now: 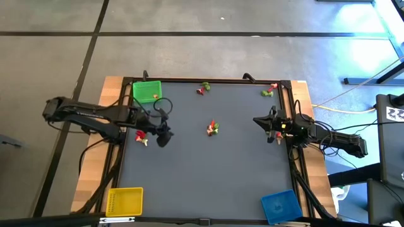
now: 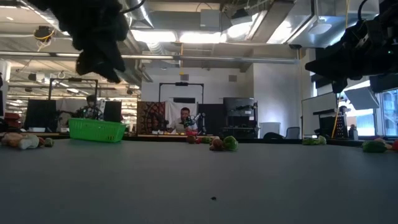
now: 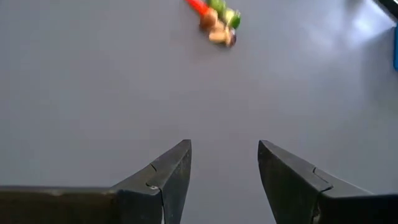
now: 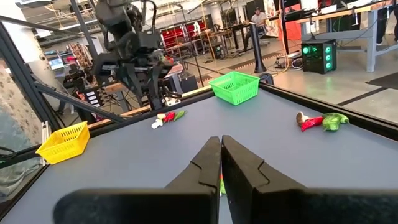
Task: Sort produce into baskets
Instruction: Put the green mushroom into the green bin
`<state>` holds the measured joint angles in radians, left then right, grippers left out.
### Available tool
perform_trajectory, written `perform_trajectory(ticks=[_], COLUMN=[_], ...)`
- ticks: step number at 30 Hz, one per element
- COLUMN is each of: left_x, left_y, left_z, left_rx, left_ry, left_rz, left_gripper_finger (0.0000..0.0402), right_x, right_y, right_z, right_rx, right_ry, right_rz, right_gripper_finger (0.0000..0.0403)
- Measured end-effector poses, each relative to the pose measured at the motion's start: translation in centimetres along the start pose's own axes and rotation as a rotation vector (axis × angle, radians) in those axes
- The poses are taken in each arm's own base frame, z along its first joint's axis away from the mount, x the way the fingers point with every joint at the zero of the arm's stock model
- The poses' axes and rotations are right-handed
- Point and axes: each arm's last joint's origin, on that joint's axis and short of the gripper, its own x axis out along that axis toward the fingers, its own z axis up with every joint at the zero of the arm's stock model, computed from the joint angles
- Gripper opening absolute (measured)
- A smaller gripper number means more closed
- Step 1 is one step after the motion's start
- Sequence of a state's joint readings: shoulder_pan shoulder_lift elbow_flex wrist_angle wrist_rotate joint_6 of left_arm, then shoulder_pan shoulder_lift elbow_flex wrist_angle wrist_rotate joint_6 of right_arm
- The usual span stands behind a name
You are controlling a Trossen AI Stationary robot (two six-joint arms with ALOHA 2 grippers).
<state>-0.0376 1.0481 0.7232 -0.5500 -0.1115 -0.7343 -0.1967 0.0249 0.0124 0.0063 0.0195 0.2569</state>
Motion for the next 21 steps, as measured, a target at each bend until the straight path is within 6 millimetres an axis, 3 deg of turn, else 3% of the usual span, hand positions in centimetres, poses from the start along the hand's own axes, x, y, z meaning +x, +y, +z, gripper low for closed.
perform_trajectory(ticks=[11,21], left_x=[-0.6,0.9], left_y=[1.3,2.7], left_z=[-4.2,-6.1], left_rx=[0.028,0.042], left_ry=[0.318,0.419], left_rz=[0.248,0.374], left_gripper_finger=[0.018,0.018], right_x=[0.0,0.0], right_y=[0.0,0.0], right_z=[0.0,0.0], right_rx=[0.0,0.0], right_ry=[0.005,0.005], right_rz=[0.011,0.011], right_gripper_finger=[0.0017,0.0017])
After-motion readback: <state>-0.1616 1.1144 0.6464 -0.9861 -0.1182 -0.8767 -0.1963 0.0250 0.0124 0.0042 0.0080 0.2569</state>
